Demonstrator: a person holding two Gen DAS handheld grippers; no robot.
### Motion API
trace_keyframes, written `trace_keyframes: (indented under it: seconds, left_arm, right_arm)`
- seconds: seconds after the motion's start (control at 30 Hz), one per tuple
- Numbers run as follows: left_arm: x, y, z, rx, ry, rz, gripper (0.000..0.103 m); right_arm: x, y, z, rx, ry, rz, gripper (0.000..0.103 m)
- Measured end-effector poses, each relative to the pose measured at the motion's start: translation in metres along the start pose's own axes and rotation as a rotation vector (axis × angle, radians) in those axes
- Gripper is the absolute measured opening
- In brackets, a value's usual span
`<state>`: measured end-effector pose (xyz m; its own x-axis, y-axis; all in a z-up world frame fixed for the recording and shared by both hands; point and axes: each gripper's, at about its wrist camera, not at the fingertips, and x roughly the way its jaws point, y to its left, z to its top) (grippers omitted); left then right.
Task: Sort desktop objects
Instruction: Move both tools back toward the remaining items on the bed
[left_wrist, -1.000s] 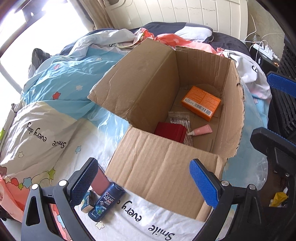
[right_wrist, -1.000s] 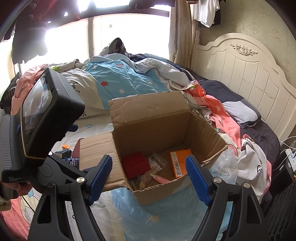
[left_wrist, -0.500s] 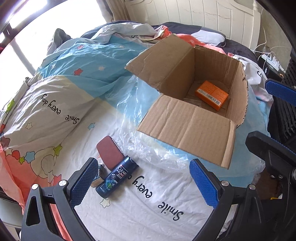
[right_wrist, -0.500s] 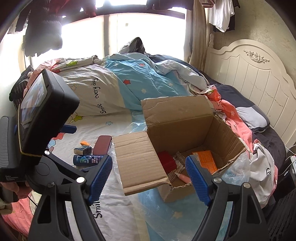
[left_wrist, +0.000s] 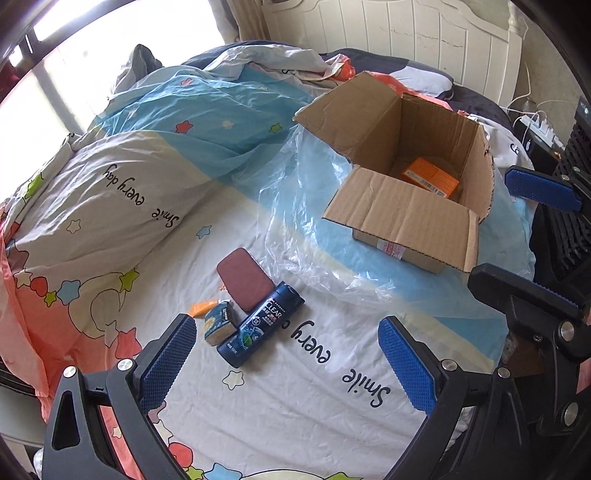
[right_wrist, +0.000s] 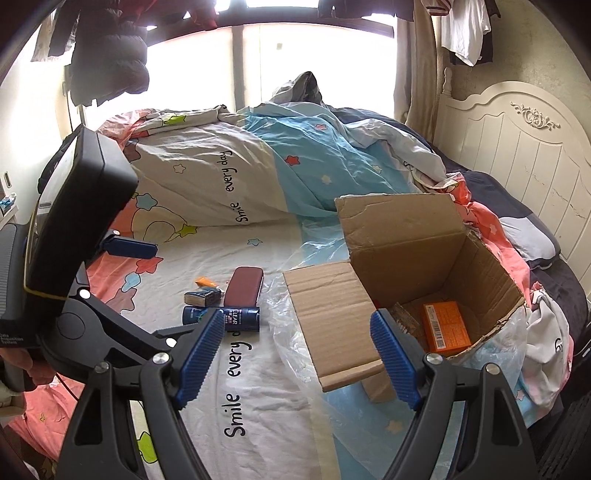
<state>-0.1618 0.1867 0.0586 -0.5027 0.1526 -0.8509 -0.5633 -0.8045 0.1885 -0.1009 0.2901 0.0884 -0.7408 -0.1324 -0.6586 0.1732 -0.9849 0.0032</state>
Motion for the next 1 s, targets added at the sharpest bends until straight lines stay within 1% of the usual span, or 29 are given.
trace_keyframes:
  seconds: [0.2, 0.57, 0.87, 1.0]
  left_arm:
    - [0.006, 0.008, -0.013, 0.008, 0.015, -0.007, 0.101]
    - [0.030, 0.033, -0.034, -0.039, 0.061, 0.002, 0.101]
    - [0.038, 0.052, -0.056, -0.069, 0.067, -0.003, 0.101]
    - [0.036, 0.061, -0.064, -0.083, 0.052, -0.009, 0.101]
  right_arm:
    - [0.010, 0.011, -0.001, -0.004, 0.019, 0.018, 0.079]
    - [0.034, 0.034, -0.007, -0.028, 0.053, 0.069, 0.079]
    - [0.054, 0.045, -0.013, -0.039, 0.081, 0.093, 0.079]
    - [0.064, 0.049, -0.017, -0.035, 0.100, 0.108, 0.079]
